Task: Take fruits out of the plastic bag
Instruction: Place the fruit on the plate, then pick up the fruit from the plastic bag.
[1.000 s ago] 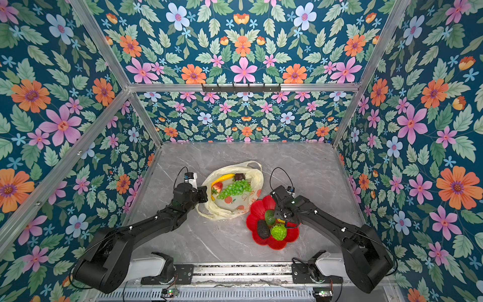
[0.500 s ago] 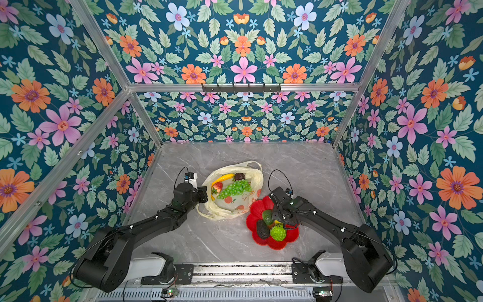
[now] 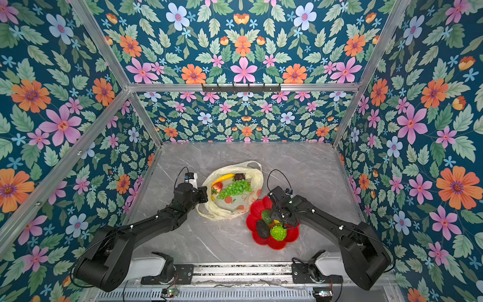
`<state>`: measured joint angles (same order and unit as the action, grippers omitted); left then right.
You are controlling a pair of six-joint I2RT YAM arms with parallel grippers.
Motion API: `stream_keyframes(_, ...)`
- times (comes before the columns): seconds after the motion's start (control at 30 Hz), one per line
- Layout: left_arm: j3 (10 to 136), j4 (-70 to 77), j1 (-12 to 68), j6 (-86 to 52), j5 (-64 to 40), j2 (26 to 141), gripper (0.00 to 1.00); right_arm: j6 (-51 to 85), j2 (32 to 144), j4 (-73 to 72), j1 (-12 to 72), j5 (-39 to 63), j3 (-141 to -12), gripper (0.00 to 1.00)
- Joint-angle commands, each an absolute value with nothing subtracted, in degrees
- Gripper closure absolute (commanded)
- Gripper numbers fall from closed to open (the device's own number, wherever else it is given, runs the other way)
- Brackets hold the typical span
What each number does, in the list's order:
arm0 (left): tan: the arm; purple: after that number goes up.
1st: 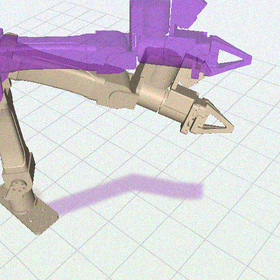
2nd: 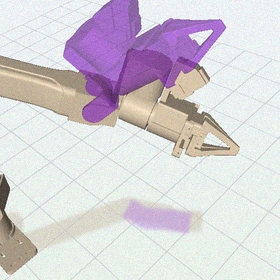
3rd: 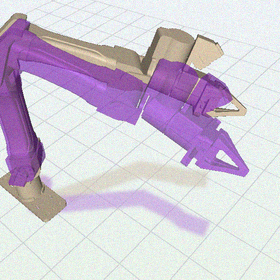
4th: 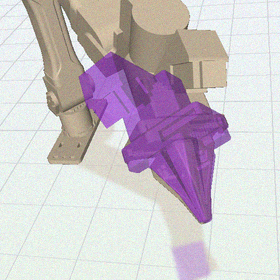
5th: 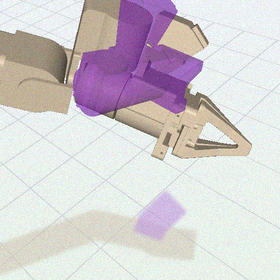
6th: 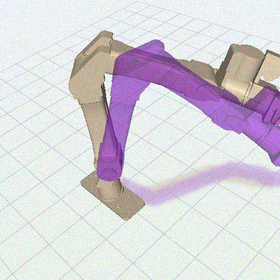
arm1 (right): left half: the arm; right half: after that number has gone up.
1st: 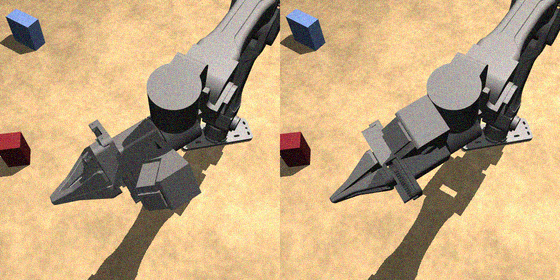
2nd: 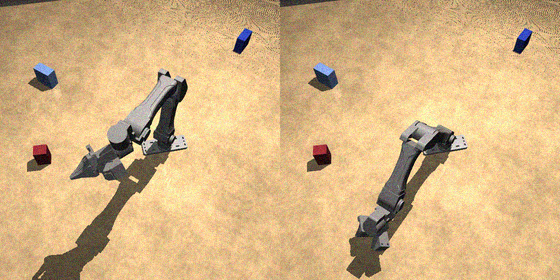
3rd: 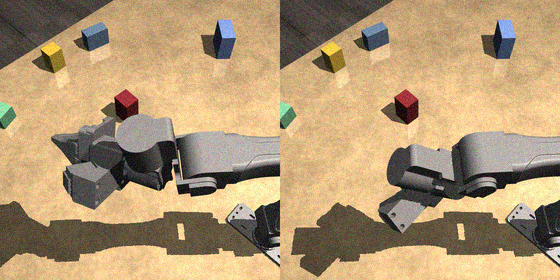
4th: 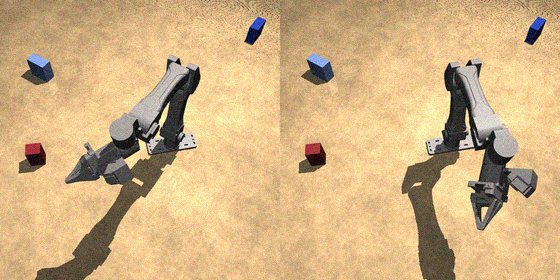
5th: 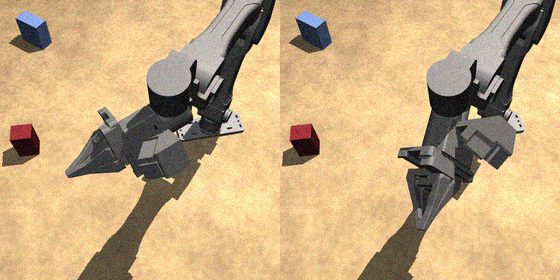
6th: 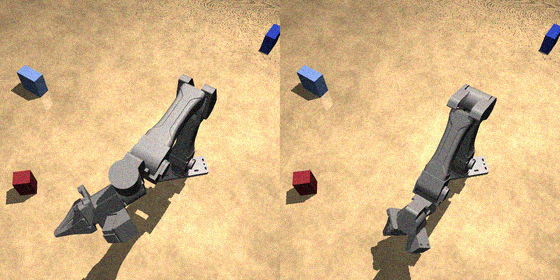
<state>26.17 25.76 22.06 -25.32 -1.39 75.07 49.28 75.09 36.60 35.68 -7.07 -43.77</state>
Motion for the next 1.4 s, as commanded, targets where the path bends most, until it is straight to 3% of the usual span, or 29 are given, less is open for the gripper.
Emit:
stream_keyframes(0.0, 26.63, 26.63, 22.02, -25.13, -1.45, 75.23, 1.0, 48.72, 74.52, 38.31, 35.77, -8.17, -44.53, 0.24)
stream_keyframes(0.53, 26.96, 26.63, 22.06, -25.05, -2.62, 75.66, 1.0, 42.15, 75.35, 41.71, 38.54, -13.6, -57.15, 0.25)
stream_keyframes(0.93, 27.51, 26.28, 22.04, -24.87, -4.27, 76.2, 1.0, 33.54, 97.18, 36.52, 42.5, -8.42, -81.26, 0.29)
stream_keyframes(1.37, 27.78, 25.93, 22.41, -24.7, -5.36, 75.65, 1.0, 27.52, 120.13, 41.49, 42.54, -7.26, -106.19, 0.4)
